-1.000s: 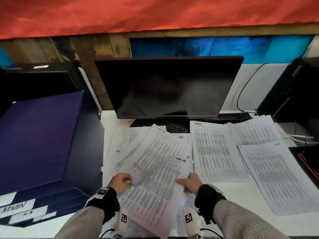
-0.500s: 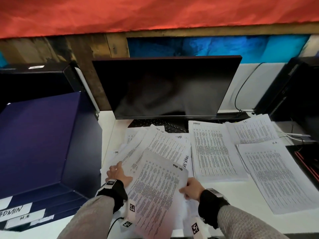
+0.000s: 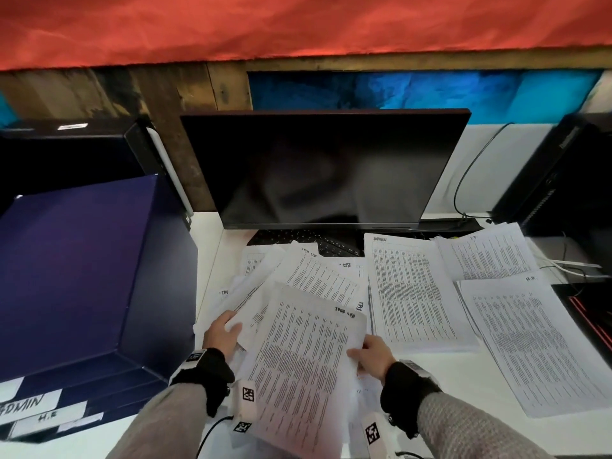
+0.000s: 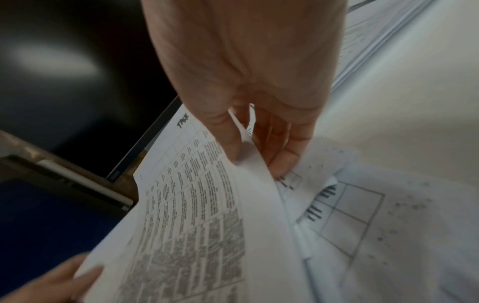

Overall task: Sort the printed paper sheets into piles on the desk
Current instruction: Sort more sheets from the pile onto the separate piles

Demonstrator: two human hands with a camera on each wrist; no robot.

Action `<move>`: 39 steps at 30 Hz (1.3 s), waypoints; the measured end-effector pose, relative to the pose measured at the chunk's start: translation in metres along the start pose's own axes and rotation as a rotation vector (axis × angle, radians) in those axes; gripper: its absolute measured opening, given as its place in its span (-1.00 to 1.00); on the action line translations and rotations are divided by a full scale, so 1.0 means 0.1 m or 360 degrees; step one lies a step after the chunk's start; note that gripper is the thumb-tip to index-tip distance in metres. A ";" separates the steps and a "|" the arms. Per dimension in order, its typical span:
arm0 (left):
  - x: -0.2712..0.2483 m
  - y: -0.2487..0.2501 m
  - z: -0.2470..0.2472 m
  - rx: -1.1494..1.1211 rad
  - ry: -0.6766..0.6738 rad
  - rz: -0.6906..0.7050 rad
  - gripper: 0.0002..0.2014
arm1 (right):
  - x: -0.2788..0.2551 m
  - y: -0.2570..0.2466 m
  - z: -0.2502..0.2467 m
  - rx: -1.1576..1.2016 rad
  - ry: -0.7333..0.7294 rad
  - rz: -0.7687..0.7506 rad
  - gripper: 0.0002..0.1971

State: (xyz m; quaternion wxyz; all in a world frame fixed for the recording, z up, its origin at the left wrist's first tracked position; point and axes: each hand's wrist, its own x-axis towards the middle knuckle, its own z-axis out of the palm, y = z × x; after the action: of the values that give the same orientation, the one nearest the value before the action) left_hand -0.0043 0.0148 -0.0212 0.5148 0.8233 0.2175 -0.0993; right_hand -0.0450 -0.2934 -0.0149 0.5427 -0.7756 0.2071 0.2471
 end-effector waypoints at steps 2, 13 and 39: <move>-0.05 -0.01 -0.06 -0.0426 -0.0150 -0.0117 -0.72 | 0.05 -0.01 -0.02 0.0161 0.0057 0.0033 -0.81; -0.32 -0.08 -0.10 0.0183 -0.0874 -0.0090 -0.85 | 0.04 -0.08 0.12 0.0099 0.0234 0.0013 -0.87; -0.20 0.01 0.10 0.0065 -0.0186 -0.0174 -0.96 | 0.09 0.04 -0.01 0.0129 0.0277 0.0082 -0.75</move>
State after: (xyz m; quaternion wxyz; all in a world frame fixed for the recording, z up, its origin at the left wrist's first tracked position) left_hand -0.0214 0.0008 -0.0170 0.5036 0.8133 0.2296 -0.1794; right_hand -0.0396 -0.2957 -0.0231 0.5469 -0.7660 0.2832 0.1840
